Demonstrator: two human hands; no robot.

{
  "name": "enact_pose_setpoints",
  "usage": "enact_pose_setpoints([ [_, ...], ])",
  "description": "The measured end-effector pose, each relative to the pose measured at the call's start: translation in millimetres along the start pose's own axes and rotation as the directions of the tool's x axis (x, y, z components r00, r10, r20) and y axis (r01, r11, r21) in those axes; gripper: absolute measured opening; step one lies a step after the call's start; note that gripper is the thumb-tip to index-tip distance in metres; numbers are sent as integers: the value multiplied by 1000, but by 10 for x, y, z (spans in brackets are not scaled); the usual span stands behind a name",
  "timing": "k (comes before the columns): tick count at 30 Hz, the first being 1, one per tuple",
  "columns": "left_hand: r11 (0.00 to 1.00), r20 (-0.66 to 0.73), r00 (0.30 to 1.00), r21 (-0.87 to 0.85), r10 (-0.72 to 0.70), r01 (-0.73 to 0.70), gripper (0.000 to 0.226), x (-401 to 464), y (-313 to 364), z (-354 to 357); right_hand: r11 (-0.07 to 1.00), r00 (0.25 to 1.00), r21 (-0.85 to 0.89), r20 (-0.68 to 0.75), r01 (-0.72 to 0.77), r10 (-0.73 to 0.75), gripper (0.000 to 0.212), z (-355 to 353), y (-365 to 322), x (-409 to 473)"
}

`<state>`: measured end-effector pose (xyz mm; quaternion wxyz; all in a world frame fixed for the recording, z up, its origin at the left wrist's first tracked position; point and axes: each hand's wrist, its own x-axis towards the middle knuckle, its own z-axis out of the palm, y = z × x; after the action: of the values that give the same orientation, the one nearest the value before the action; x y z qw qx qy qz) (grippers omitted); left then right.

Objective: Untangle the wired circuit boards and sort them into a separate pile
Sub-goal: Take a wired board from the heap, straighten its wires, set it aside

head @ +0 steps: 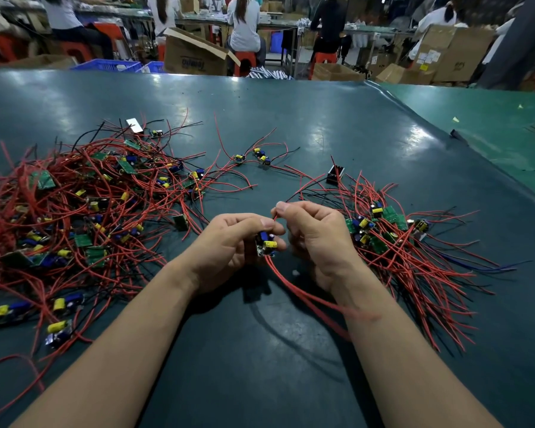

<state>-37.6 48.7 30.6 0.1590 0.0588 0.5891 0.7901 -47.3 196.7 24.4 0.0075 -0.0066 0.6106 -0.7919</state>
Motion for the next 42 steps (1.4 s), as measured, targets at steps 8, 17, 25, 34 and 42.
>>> enact_pose_setpoints([
  [8,998,130,990,45,-50,44,23,-5,22,-54,971,975,199,-204,134,-92,21,-43,-23,91],
  [17,988,248,966,149,-77,40,25,-45,51,-62,878,978,447,-34,-169,206,32,-43,-91,64],
  [25,988,235,968,148,-88,54,15,-29,40,-105,877,964,478,-212,-40,159,25,-85,-101,91],
  [34,996,-22,998,-56,64,-65,17,29,-1,-130,969,972,-155,99,-194,211,56,51,-32,-44],
  [42,998,-48,997,42,57,-55,20,45,-16,-100,970,846,-121,475,-211,243,29,12,-20,-139],
])
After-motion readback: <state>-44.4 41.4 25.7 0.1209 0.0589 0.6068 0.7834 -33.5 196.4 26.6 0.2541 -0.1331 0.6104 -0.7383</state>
